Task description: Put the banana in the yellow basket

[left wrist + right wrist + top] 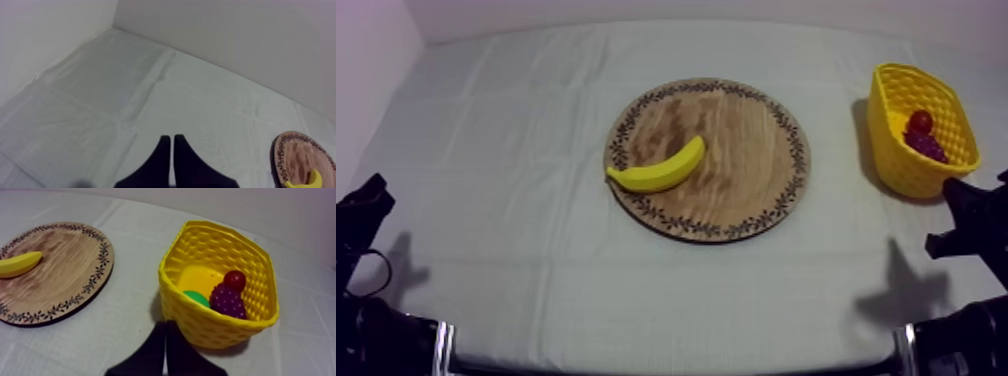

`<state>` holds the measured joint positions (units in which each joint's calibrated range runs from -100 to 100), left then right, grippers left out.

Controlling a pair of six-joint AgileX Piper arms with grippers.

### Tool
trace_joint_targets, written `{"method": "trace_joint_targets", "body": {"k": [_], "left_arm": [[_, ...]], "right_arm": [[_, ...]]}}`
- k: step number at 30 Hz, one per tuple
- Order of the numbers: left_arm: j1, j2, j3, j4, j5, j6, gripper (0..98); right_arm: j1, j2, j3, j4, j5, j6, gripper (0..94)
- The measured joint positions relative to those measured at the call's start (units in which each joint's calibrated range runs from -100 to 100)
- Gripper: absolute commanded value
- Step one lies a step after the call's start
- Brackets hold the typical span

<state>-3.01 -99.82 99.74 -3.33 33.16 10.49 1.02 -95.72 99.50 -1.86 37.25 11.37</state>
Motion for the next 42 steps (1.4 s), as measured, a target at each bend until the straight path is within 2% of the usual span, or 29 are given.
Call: {"method": "trace_joint_targets", "body": {"k": [16, 27, 34, 39, 42], "left_arm": [[0.0, 0.0, 0.0, 0.0, 0.0, 0.0, 0.1], [0.0, 0.0, 0.0, 0.0, 0.0, 0.0, 0.1], [0.0, 0.0, 0.0, 0.0, 0.0, 0.0, 0.1], [0.0, 0.0, 0.0, 0.0, 0.0, 0.0, 0.1], [0.0, 0.0, 0.0, 0.0, 0.0, 0.0, 0.1]], "right_arm": [[-0.6, 0.0, 0.0, 0.0, -0.1, 0.2, 0.3], [-11.7, 0.0, 0.0, 0.1, 0.4, 2.3, 0.8], [-18.5, 0.0, -0.1, 0.2, 0.7, 1.6, 0.4], [-20.3, 0.3, -0.8, -1.1, 0.5, 5.1, 0.3], [-21.3, 2.5, -2.0, 0.3, -0.6, 7.4, 0.4]]}}
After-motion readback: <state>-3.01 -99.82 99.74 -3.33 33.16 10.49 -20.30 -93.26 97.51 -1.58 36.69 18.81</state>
